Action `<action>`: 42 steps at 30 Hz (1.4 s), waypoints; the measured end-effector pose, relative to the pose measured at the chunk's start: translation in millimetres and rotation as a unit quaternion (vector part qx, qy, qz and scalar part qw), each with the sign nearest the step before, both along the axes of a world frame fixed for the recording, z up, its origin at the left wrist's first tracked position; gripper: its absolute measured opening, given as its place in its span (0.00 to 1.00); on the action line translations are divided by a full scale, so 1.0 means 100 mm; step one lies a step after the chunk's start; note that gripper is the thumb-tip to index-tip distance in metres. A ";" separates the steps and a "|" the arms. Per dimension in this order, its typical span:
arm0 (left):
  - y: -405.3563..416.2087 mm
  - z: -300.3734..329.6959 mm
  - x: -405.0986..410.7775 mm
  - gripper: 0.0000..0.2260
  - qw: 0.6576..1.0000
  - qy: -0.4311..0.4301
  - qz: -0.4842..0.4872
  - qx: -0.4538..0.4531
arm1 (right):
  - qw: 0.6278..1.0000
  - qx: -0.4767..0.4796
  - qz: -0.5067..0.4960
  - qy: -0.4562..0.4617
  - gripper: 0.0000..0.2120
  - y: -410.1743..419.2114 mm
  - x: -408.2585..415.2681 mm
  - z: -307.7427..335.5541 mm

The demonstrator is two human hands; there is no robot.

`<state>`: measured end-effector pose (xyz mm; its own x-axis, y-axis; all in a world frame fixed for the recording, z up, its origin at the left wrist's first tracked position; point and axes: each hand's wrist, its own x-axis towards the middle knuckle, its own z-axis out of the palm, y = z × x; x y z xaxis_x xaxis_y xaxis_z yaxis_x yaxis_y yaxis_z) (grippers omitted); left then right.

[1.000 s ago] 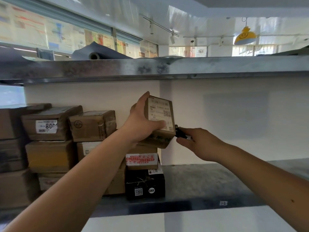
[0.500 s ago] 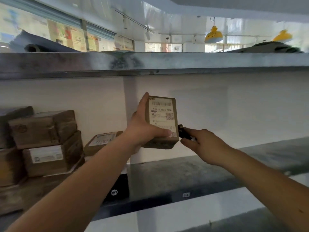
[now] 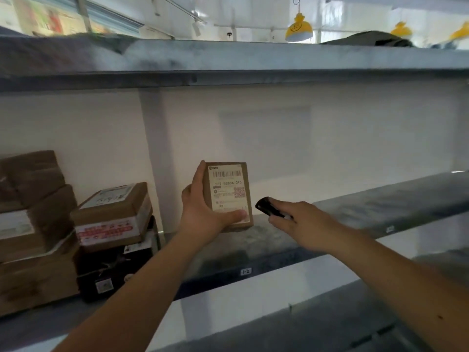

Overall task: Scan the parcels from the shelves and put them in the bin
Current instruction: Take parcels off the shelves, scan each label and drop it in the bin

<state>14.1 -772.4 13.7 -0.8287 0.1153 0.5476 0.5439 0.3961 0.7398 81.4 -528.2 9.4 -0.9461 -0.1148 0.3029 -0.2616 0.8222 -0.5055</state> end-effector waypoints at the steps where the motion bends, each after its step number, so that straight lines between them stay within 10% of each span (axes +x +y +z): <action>1: 0.01 -0.03 0.01 0.62 1.000 -0.003 0.017 -0.003 | 1.000 -0.006 -0.001 -0.002 0.20 0.01 0.03 0.02; 22: -0.11 -0.40 -0.06 0.61 0.997 0.033 0.067 -0.032 | 0.969 0.209 0.023 -0.132 0.25 0.04 0.72 -0.10; 42: 0.00 -0.28 0.48 0.61 0.995 0.068 0.054 -0.054 | 0.994 0.073 -0.010 -0.083 0.26 0.05 1.12 -0.53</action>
<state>62.6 -772.0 -14.8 -0.7587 0.0930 0.6448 0.5856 0.5310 0.6125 193.9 -522.9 -43.4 -0.9841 -0.1266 0.1244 -0.1675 0.8944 -0.4148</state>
